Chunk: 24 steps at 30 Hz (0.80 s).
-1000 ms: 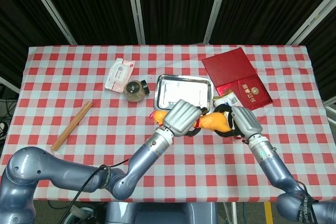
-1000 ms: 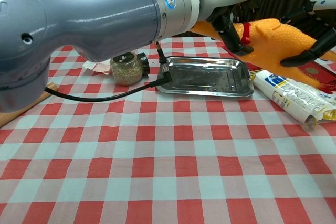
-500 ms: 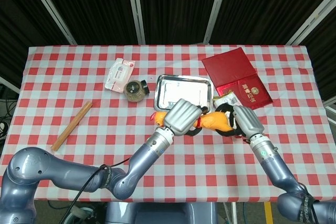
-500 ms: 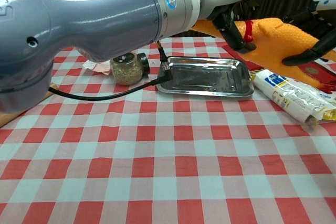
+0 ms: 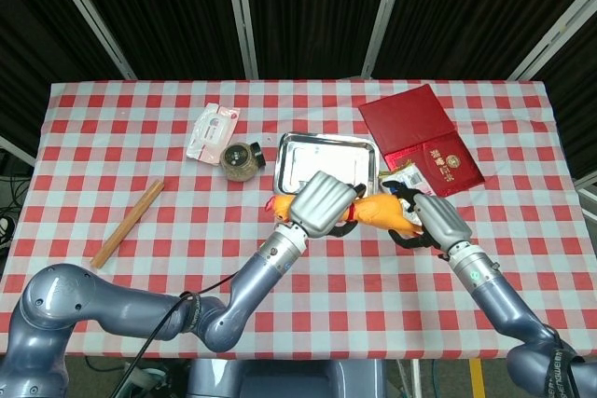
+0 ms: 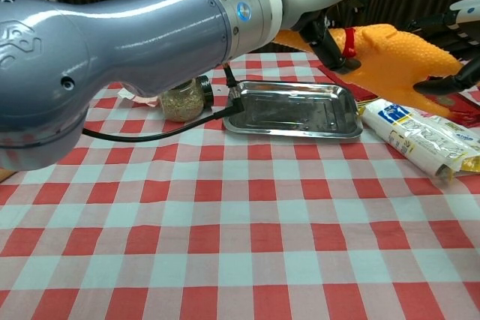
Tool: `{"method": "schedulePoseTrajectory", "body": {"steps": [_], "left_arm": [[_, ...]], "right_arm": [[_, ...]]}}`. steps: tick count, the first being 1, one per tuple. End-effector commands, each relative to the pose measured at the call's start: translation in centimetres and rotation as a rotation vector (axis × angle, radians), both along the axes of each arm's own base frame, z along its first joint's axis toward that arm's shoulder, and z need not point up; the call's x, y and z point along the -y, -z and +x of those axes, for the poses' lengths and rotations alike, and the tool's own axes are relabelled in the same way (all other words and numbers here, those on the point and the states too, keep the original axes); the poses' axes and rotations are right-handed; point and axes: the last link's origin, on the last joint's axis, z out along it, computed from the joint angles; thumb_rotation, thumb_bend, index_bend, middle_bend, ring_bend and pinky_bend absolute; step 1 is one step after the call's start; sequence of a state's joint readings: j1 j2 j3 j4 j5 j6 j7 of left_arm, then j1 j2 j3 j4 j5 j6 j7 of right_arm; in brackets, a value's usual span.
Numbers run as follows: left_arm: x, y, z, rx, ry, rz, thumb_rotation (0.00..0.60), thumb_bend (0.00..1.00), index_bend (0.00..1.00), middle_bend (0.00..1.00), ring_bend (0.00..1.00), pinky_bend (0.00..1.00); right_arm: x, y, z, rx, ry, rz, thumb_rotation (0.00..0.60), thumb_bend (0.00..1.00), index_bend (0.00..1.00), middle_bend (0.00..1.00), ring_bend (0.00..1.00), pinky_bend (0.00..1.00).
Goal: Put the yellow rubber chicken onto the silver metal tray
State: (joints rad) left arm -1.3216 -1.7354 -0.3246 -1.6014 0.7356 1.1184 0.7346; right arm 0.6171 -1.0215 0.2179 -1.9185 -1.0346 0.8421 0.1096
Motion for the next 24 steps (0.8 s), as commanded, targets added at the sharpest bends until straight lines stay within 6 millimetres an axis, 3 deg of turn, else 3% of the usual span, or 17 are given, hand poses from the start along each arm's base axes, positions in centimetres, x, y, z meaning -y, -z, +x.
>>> {"method": "schedulePoseTrajectory", "body": {"steps": [1,7,11,17,20,24], "left_arm": [[0.02,0.07,-0.05,0.003,-0.002,-0.002,0.600,0.69,0.70,0.78,0.67,0.77],[0.21,0.29,-0.03,0.003,0.001,-0.010,0.600,0.69,0.70,0.78,0.67,0.77],[0.38,0.35,0.09,0.009,0.005,-0.016,0.600,0.69,0.70,0.78,0.67,0.77],[0.55,0.43,0.07,0.018,0.002,-0.035,0.600,0.69,0.70,0.78,0.67,0.77],[0.60,0.37,0.04,0.018,0.003,-0.038,0.600,0.69,0.70,0.78,0.67,0.77],[0.63,0.39,-0.01,0.017,0.003,-0.043,0.600,0.69,0.70,0.78,0.67,0.77]], "right_arm": [[0.06,-0.01,-0.02,0.008,0.004,0.000,0.600,0.38,0.13,0.29,0.20,0.32],[0.19,0.18,0.04,0.013,0.007,-0.001,0.600,0.38,0.18,0.29,0.22,0.32],[0.39,0.30,0.04,0.012,0.012,-0.005,0.600,0.38,0.30,0.32,0.30,0.38],[0.77,0.41,0.03,0.014,0.021,-0.033,0.600,0.42,0.73,0.65,0.66,0.68],[0.88,0.41,0.04,0.015,0.024,-0.045,0.600,0.47,0.90,0.78,0.79,0.80],[1.04,0.37,0.04,0.013,0.026,-0.064,0.600,0.53,1.00,0.89,0.90,0.91]]}}
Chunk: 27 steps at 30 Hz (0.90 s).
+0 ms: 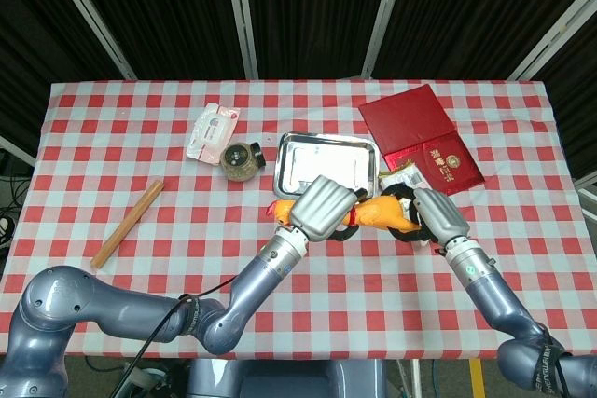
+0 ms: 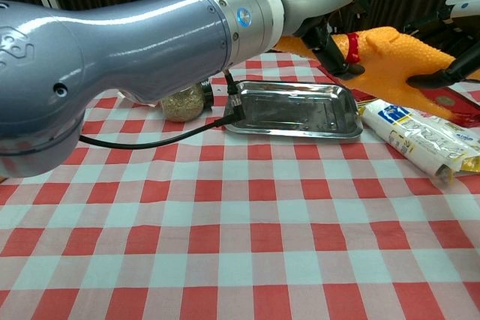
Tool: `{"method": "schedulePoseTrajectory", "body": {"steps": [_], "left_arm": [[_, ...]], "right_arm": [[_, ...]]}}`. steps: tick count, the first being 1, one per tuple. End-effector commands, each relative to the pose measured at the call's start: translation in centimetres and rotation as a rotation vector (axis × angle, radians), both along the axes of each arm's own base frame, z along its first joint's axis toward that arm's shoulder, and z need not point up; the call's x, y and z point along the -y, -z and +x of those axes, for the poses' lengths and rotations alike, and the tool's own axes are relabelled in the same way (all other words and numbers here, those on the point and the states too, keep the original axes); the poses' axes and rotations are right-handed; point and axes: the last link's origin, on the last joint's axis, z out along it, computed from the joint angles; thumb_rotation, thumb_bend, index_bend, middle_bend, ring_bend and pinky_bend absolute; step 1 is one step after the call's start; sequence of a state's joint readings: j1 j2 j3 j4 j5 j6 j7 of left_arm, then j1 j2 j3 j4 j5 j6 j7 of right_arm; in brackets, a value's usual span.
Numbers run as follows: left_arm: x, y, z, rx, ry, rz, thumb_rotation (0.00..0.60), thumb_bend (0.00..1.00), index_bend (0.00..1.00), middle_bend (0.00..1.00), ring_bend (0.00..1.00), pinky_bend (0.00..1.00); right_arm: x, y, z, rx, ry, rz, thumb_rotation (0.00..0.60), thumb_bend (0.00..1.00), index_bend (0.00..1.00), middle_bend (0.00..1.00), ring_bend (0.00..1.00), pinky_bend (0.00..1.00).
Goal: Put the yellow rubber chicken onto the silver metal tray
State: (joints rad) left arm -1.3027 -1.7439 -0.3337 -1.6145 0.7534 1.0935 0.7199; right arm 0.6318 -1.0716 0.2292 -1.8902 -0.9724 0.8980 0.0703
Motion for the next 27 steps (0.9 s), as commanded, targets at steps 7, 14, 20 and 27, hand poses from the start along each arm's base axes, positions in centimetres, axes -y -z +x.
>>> {"method": "schedulePoseTrajectory", "body": {"steps": [7,14,20,27], "left_arm": [[0.2,0.1,0.1,0.003,0.003,-0.013,0.600,0.69,0.70,0.78,0.67,0.77],[0.0,-0.1,0.1,0.011,-0.003,-0.004,0.600,0.69,0.70,0.78,0.67,0.77],[-0.6,-0.1,-0.1,0.010,-0.011,0.014,0.600,0.69,0.70,0.78,0.67,0.77],[-0.8,0.0,-0.3,0.005,-0.014,0.026,0.600,0.69,0.70,0.78,0.67,0.77]], "right_arm": [[0.1,0.1,-0.1,-0.009,0.005,-0.016,0.600,0.62,1.00,0.98,0.99,0.99],[-0.2,-0.1,-0.3,-0.027,0.002,-0.001,0.600,0.61,0.69,0.76,0.70,0.76],[-0.7,-0.2,-0.6,-0.041,-0.015,0.063,0.600,0.44,0.17,0.35,0.28,0.40],[-0.7,-0.3,-0.8,-0.032,-0.018,0.089,0.600,0.40,0.08,0.27,0.20,0.35]]}}
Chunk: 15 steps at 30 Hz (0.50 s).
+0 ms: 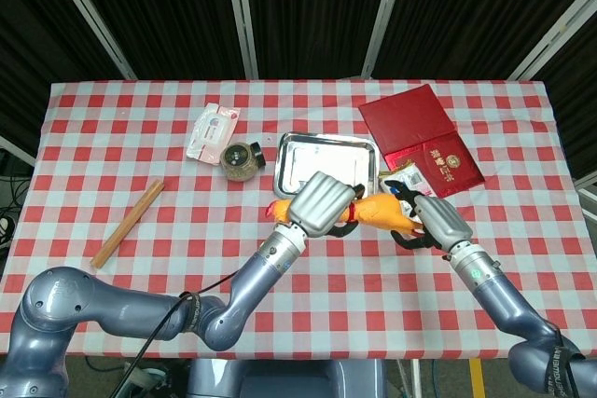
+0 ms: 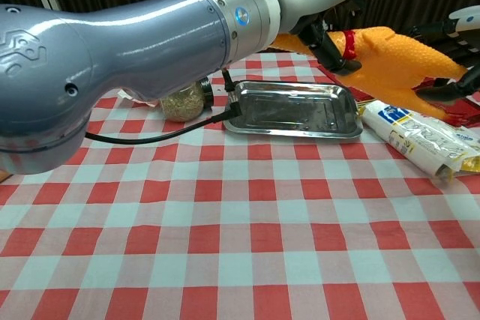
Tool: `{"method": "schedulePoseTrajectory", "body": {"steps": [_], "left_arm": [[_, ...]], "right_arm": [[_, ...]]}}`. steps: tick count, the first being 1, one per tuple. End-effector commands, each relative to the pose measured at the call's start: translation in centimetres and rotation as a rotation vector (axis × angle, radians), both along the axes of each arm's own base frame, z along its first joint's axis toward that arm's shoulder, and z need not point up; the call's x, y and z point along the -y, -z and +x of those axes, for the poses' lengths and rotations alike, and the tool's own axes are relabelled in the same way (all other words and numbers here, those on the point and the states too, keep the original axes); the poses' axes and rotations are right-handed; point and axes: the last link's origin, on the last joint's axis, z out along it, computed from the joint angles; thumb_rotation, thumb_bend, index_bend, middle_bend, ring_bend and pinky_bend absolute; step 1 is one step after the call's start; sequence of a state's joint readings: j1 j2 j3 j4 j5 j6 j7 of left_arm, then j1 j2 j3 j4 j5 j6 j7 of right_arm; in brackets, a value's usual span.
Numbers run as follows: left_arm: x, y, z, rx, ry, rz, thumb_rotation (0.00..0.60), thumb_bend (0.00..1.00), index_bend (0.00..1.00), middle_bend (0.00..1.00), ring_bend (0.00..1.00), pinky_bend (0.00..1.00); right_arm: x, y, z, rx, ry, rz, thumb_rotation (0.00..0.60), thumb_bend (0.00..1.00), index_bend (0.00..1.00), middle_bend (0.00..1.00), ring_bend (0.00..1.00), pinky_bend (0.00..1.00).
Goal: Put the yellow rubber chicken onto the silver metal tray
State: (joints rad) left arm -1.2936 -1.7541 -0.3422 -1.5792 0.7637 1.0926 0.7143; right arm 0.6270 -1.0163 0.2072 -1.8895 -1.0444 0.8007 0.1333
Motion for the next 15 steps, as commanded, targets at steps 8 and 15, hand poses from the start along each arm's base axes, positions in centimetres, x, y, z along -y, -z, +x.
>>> {"method": "schedulePoseTrajectory", "body": {"steps": [8,15], "left_arm": [[0.11,0.13,0.03,0.005,0.003,-0.004,0.600,0.69,0.70,0.78,0.67,0.77],[0.51,0.30,0.24,0.011,0.011,-0.019,0.600,0.69,0.70,0.78,0.67,0.77]], "right_arm": [[0.25,0.01,-0.08,0.010,-0.001,0.005,0.600,0.40,0.12,0.27,0.22,0.35],[0.69,-0.05,-0.05,0.028,0.012,-0.028,0.600,0.40,0.61,0.60,0.61,0.69]]}}
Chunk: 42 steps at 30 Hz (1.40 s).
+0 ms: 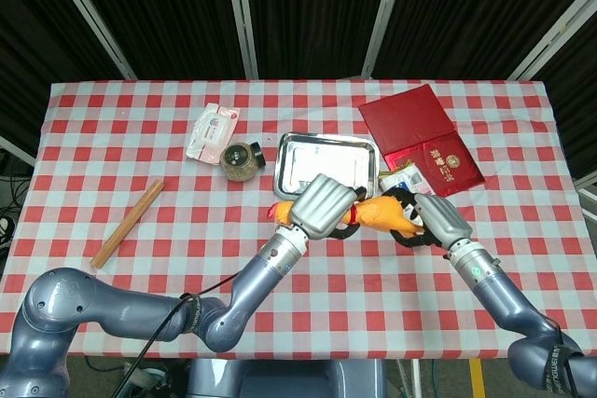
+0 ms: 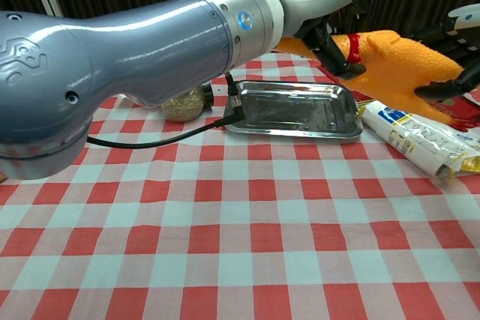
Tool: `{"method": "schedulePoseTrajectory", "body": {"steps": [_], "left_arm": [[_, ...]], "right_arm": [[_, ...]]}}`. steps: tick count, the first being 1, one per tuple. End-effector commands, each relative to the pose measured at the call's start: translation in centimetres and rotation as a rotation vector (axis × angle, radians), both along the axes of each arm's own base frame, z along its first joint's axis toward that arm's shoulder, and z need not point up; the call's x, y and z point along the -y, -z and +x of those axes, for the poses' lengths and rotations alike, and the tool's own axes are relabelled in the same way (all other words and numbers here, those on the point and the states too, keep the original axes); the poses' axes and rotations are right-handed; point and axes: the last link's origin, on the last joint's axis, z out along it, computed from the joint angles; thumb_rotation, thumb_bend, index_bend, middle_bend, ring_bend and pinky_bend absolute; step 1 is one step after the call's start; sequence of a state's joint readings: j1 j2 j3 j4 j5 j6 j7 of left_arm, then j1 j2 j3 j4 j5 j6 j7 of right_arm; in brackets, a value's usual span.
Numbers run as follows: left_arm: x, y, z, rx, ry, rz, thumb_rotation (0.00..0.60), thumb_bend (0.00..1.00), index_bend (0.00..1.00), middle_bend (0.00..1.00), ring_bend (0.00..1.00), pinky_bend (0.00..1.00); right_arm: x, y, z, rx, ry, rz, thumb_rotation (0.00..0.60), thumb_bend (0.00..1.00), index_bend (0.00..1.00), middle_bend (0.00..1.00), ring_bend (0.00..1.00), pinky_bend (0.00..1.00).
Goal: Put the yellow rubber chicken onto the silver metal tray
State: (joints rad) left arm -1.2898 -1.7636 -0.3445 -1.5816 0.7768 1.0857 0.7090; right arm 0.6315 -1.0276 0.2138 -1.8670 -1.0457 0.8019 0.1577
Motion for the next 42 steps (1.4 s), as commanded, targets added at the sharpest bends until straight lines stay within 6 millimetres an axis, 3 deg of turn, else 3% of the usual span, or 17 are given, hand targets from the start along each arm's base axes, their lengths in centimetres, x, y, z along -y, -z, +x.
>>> {"method": "schedulePoseTrajectory", "body": {"steps": [1,4,7,11,21,22,24,26,29,32,34,42], "left_arm": [[0.2,0.0,0.1,0.004,0.003,-0.008,0.600,0.69,0.70,0.78,0.67,0.77],[0.4,0.0,0.2,0.005,0.009,-0.014,0.600,0.69,0.70,0.78,0.67,0.77],[0.5,0.0,0.2,0.006,0.012,-0.018,0.600,0.69,0.70,0.78,0.67,0.77],[0.6,0.0,0.2,0.003,0.012,-0.022,0.600,0.69,0.70,0.78,0.67,0.77],[0.5,0.0,0.1,0.003,0.009,-0.020,0.600,0.69,0.70,0.78,0.67,0.77],[0.5,0.0,0.1,0.004,0.008,-0.019,0.600,0.69,0.70,0.78,0.67,0.77],[0.4,-0.1,0.0,0.006,0.005,-0.014,0.600,0.69,0.70,0.78,0.67,0.77],[0.2,-0.2,-0.1,0.008,0.003,-0.007,0.600,0.69,0.70,0.78,0.67,0.77],[0.0,-0.3,-0.2,0.011,0.000,-0.003,0.600,0.69,0.70,0.78,0.67,0.77],[0.0,-0.3,-0.4,0.013,0.002,0.000,0.600,0.69,0.70,0.78,0.67,0.77],[0.0,-0.3,-0.6,0.016,0.003,0.002,0.600,0.68,0.70,0.78,0.67,0.77],[-0.2,-0.5,-1.1,0.037,0.000,0.006,0.600,0.68,0.70,0.78,0.67,0.77]], "right_arm": [[0.2,-0.1,0.0,0.015,0.009,-0.023,0.600,0.40,0.71,0.67,0.68,0.76],[0.4,-0.1,0.0,0.021,0.014,-0.045,0.600,0.40,0.91,0.82,0.83,0.89],[0.5,-0.2,0.0,0.018,0.015,-0.065,0.600,0.41,1.00,0.92,0.93,0.98],[0.7,-0.1,0.0,0.013,0.018,-0.071,0.600,0.48,1.00,1.00,1.00,1.00],[0.7,-0.1,0.0,0.001,0.018,-0.083,0.600,0.52,1.00,0.99,0.98,1.00],[0.7,-0.1,0.0,0.002,0.017,-0.086,0.600,0.52,0.95,0.95,0.92,0.96],[0.5,-0.1,0.0,0.001,0.012,-0.082,0.600,0.51,0.77,0.81,0.74,0.82],[0.3,-0.1,0.0,-0.002,0.002,-0.074,0.600,0.39,0.42,0.53,0.48,0.56],[0.0,-0.2,-0.2,-0.025,-0.021,-0.048,0.600,0.19,0.06,0.20,0.16,0.28],[-0.2,-0.5,-0.3,-0.024,-0.027,-0.038,0.600,0.13,0.00,0.08,0.04,0.15],[-0.2,-0.6,-0.3,-0.016,-0.029,-0.037,0.600,0.12,0.00,0.03,0.01,0.11],[-0.6,-0.9,-0.7,-0.011,-0.037,-0.042,0.600,0.11,0.00,0.00,0.00,0.09]]}}
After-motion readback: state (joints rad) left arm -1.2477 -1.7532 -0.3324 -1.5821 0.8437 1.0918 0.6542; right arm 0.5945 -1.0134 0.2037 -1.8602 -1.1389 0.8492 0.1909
